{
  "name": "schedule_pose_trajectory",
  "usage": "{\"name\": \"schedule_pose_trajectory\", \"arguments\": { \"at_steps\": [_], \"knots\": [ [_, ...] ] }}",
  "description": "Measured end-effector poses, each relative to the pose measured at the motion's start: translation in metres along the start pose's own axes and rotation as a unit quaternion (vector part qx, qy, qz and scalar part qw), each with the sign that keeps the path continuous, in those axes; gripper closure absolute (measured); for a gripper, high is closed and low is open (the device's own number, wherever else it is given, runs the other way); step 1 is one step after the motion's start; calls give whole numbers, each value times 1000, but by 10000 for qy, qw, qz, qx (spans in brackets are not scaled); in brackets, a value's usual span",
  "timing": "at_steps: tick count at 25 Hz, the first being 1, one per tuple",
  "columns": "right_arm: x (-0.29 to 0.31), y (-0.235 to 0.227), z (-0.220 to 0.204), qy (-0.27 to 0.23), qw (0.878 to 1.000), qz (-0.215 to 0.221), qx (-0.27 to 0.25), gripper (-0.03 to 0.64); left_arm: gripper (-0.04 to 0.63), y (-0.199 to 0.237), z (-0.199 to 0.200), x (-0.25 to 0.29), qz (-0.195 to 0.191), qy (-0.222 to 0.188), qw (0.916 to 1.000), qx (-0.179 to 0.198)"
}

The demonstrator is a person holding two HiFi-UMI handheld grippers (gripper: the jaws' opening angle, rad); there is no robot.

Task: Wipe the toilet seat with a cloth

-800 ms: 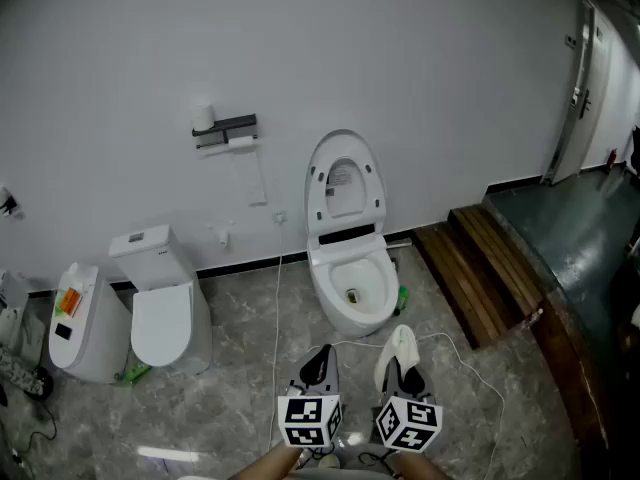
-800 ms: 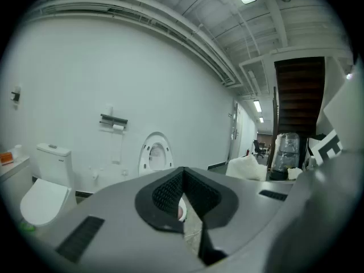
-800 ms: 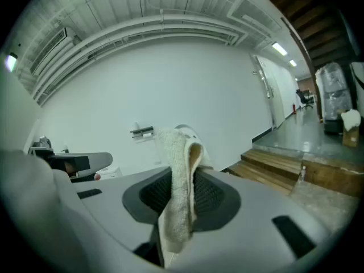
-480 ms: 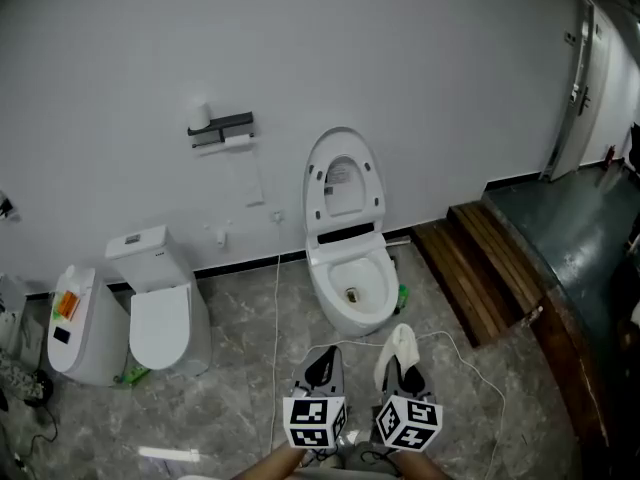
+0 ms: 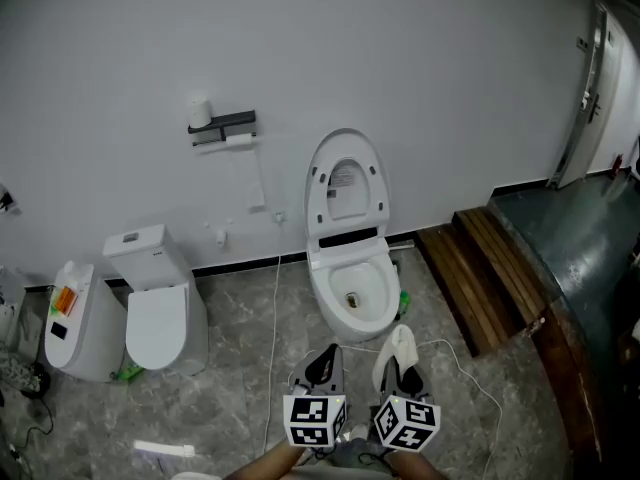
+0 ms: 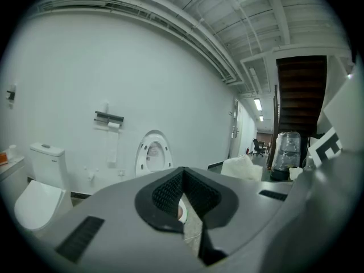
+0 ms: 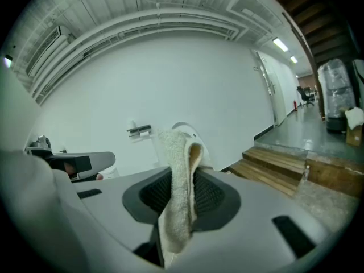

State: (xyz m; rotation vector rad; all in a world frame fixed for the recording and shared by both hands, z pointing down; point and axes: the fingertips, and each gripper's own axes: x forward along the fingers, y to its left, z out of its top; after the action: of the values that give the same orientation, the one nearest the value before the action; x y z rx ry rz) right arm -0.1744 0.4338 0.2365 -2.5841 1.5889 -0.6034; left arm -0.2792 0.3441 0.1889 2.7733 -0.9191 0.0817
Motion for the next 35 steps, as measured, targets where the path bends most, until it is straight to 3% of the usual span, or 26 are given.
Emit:
{"name": "schedule_pose_trajectory", "arguments": {
  "at_steps": [21,35],
  "knots": [
    [89,-53,59,33,9993,373,-37,525,601,-33,30,108,93,-121,9998,100],
    [143,-88,79,107,9984,551,116,525,601,-37,26,170,343,-135,9993,-21]
  ]
}}
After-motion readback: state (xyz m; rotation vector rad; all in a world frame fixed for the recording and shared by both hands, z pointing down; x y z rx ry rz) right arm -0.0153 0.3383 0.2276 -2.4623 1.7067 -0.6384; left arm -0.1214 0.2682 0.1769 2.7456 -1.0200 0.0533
